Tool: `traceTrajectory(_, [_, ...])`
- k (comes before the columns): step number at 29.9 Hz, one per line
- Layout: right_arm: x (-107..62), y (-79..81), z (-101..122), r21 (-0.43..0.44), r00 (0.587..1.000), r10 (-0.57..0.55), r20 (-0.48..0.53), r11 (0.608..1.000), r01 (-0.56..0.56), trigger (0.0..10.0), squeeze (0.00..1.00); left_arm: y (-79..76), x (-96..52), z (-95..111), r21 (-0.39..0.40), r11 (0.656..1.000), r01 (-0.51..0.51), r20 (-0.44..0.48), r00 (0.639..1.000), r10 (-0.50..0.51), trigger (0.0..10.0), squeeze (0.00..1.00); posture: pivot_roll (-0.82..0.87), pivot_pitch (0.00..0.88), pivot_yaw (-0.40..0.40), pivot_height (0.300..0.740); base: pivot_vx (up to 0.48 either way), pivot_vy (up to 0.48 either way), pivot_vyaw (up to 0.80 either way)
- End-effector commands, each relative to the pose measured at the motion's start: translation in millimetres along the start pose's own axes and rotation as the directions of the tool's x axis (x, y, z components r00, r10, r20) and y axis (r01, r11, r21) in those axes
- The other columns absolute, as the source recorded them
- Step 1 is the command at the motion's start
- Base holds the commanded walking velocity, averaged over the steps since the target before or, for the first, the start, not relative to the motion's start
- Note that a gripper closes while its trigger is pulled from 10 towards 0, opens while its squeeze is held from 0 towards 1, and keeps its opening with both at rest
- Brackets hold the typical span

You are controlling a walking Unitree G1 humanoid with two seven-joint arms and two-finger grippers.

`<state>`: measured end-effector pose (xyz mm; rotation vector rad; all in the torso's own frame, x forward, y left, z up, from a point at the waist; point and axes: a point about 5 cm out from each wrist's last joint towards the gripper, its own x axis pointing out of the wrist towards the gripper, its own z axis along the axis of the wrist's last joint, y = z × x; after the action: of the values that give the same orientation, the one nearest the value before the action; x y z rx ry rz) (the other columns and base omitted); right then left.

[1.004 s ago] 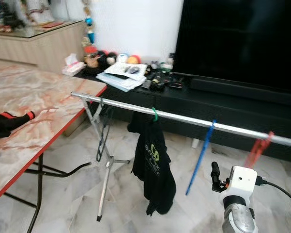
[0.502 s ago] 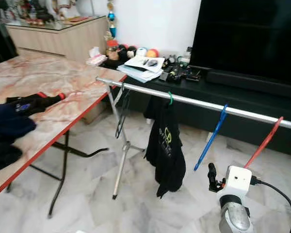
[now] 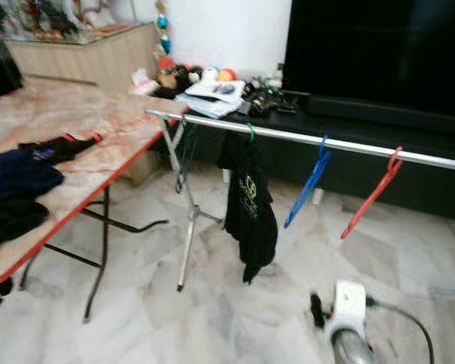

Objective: Hang hanger

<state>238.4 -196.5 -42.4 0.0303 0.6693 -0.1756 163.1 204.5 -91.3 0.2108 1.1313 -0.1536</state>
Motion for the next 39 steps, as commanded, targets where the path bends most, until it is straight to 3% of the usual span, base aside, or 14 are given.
traceTrajectory(1, [-0.9,7.8,-12,-0.007,0.998,0.029,-0.058,1.000,-0.030,10.0,0.00,2.6,-0.6,-3,0.002,1.000,-0.007,-0.010,1.000,0.007,10.0,0.00,0.01,0.010,0.018,0.740,0.000,0.000,0.00])
traceTrajectory(6, [-14.6,-1.4,-58,0.005,0.972,-0.023,-0.236,1.000,0.025,10.0,0.00,1.9,-0.6,-4,0.001,1.000,-0.003,-0.010,1.000,0.003,10.0,0.00,0.02,0.008,0.020,0.740,0.000,0.000,0.00])
traceTrajectory(11, [-21.2,-1.7,-72,0.053,0.963,-0.018,-0.269,0.998,0.033,10.0,0.00,2.2,-0.7,-4,0.000,1.000,-0.004,-0.009,1.000,0.004,10.0,0.00,0.02,0.006,0.024,0.740,0.000,0.000,0.00])
traceTrajectory(20, [-21.6,-1.1,-75,0.018,0.954,-0.010,-0.301,1.000,0.016,10.0,0.00,2.5,-0.8,-5,0.008,1.000,-0.003,-0.009,1.000,0.003,10.0,0.00,0.01,0.000,0.032,0.740,0.000,0.000,-0.73])
traceTrajectory(26, [-15.4,7.7,-62,0.017,0.961,0.011,-0.276,1.000,-0.007,10.0,0.00,4.1,-1.0,-3,0.087,0.996,0.003,-0.021,1.000,-0.001,10.0,0.00,0.01,0.002,0.037,0.740,0.000,-0.080,-0.76])
traceTrajectory(31, [-16.7,4.7,-65,0.004,0.960,0.026,-0.277,1.000,-0.026,10.0,0.00,4.4,-1.0,-4,0.043,0.999,-0.007,-0.024,1.000,0.008,10.0,0.00,0.01,0.011,0.034,0.740,0.000,-0.330,-0.75])
traceTrajectory(39, [-16.2,-0.7,-64,0.010,0.958,0.005,-0.286,1.000,-0.002,10.0,0.00,2.5,-0.6,-3,0.040,0.999,-0.003,-0.022,1.000,0.004,10.0,0.00,0.01,0.021,0.032,0.740,0.000,0.000,-0.75])
